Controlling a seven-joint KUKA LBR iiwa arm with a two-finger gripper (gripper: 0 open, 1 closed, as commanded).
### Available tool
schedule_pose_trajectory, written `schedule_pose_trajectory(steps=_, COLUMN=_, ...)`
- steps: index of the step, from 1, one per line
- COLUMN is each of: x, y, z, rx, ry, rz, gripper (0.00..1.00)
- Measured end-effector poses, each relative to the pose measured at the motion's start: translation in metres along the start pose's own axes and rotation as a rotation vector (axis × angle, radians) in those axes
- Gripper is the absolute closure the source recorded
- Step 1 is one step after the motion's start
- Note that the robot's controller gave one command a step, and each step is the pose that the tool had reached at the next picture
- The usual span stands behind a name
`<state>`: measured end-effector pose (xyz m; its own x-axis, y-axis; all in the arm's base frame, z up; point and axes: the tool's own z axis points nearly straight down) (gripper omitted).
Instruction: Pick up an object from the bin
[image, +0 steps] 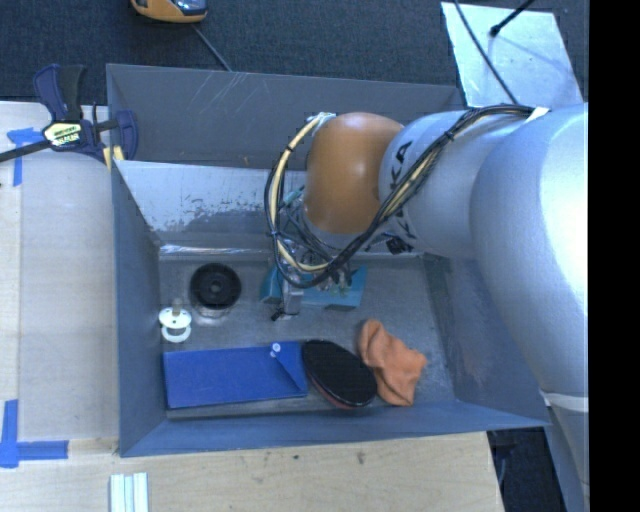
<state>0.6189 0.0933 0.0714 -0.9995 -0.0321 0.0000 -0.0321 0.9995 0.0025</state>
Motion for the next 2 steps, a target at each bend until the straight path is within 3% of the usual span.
schedule_pose_trajectory(steps=2, x=0.0079, y=0.0055, z=-0.0027, rx=0.004, ry=0.0, rz=-0.002, gripper=1.0)
